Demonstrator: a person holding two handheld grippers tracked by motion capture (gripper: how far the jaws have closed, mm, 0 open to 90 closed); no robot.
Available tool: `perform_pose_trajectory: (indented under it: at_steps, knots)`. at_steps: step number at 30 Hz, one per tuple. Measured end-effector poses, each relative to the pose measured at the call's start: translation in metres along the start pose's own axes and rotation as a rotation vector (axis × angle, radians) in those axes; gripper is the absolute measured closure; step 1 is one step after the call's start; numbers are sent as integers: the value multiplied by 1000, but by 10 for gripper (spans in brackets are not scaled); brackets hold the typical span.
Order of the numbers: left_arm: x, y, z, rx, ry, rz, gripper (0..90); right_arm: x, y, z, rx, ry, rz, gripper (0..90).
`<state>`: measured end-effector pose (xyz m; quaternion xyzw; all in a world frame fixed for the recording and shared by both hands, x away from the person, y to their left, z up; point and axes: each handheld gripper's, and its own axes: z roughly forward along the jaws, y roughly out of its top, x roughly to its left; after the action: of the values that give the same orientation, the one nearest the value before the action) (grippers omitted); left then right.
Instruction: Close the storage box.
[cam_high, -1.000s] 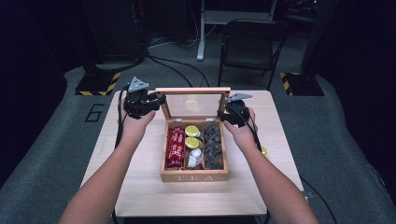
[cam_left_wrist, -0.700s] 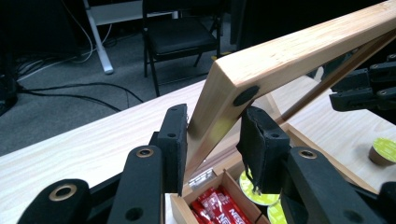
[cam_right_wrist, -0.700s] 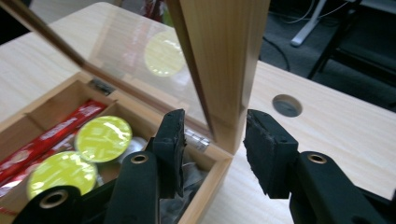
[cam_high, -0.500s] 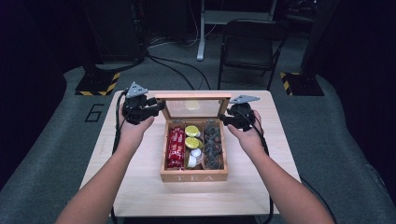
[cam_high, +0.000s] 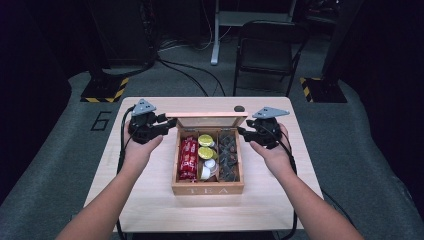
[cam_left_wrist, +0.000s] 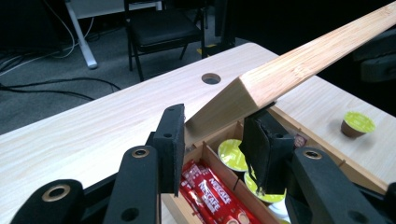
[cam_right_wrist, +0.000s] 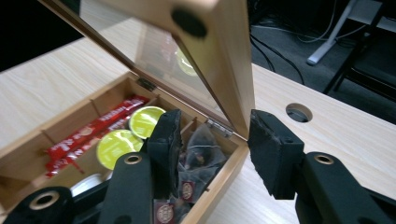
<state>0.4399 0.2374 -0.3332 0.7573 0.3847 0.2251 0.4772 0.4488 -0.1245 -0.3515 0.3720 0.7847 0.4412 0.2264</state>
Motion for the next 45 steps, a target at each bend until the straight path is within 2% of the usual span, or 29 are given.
perform_pose_trajectory:
  at_steps: [6, 11, 15, 22, 28, 35, 36, 37, 44, 45]
  knots:
    - [-4, -8, -4, 4, -11, 6, 592, 7, -1, -13, -23, 24, -12, 538]
    - [-7, -15, -7, 10, -21, 10, 588, 15, -4, -20, -24, 14, -69, 539]
    - [-10, -19, -8, 15, -20, 16, 585, 18, -6, -23, -10, 10, -94, 528]
    - [-14, -29, -10, 4, -26, 3, 577, 19, -9, -28, -33, 7, -78, 525]
    - [-17, -38, -13, 26, -39, 24, 569, 21, -17, -28, -46, 27, -51, 531]
    - [-21, -47, -15, 34, -45, 29, 563, 24, -24, -28, -42, 43, -69, 539]
    - [-21, -49, -15, 33, -47, 28, 562, 25, -26, -29, -38, 40, -55, 542]
    - [-22, -50, -15, 32, -47, 25, 560, 25, -27, -28, -43, 46, -66, 545]
    - [-26, -64, -16, 37, -57, 17, 540, 31, -39, -29, -32, 47, -55, 542]
    - [-27, -66, -16, 37, -58, 22, 537, 31, -40, -29, -35, 51, -69, 541]
